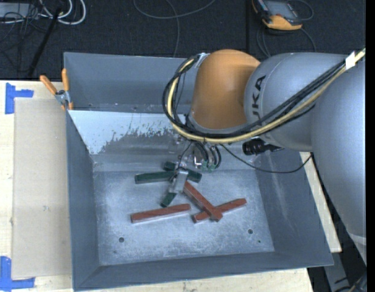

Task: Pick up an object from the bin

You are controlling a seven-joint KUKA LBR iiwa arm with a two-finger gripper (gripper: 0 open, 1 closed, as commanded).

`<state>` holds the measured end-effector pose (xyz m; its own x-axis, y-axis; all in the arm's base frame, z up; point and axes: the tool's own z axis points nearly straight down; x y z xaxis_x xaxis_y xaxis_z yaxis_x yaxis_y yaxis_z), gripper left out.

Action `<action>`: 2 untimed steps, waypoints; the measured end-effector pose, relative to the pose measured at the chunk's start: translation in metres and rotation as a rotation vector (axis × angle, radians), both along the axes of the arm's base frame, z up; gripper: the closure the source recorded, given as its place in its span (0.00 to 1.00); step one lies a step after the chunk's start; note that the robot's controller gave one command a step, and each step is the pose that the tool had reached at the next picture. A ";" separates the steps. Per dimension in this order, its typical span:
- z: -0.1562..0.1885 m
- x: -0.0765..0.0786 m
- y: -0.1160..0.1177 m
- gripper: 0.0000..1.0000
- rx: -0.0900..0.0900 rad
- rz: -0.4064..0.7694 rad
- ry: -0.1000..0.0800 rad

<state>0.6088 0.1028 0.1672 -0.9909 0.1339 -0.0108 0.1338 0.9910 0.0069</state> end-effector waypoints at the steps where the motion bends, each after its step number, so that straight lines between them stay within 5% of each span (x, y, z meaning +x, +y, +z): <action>1: -0.097 0.000 0.011 0.00 -0.002 -0.153 0.005; 2: -0.095 0.001 0.011 1.00 -0.003 -0.148 0.006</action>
Offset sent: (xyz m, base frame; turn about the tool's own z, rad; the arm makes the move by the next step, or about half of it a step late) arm -0.0014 0.0099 -0.0972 0.1528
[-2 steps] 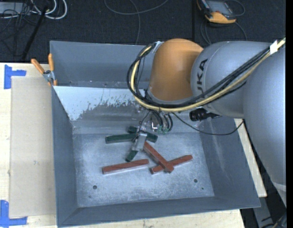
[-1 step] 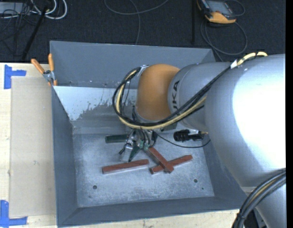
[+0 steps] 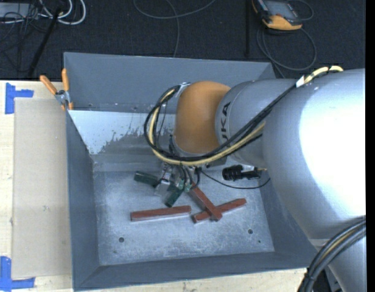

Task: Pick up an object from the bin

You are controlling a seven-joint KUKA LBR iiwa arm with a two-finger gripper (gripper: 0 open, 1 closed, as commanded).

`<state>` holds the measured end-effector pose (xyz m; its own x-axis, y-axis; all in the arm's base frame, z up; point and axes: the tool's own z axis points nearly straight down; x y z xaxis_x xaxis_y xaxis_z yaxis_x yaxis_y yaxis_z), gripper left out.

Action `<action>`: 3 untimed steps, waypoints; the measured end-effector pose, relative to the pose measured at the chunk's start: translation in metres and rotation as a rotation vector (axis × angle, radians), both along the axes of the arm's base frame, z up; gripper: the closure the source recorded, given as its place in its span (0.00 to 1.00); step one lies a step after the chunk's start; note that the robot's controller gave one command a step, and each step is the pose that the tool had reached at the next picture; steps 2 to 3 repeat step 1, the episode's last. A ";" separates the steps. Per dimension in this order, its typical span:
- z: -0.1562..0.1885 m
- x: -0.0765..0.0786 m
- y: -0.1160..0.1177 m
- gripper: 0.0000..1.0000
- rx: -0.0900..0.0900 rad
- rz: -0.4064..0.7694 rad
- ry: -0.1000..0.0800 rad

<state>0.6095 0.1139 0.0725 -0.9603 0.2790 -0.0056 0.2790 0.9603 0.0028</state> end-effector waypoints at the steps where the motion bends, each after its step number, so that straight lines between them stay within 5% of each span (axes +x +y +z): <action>1: 0.150 -0.005 -0.033 1.00 -0.002 0.057 -0.002; 3: 0.150 -0.005 -0.033 1.00 -0.002 0.057 -0.002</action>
Offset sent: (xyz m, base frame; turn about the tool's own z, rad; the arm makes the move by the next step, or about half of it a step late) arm -0.0069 -0.0321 0.1451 -0.0579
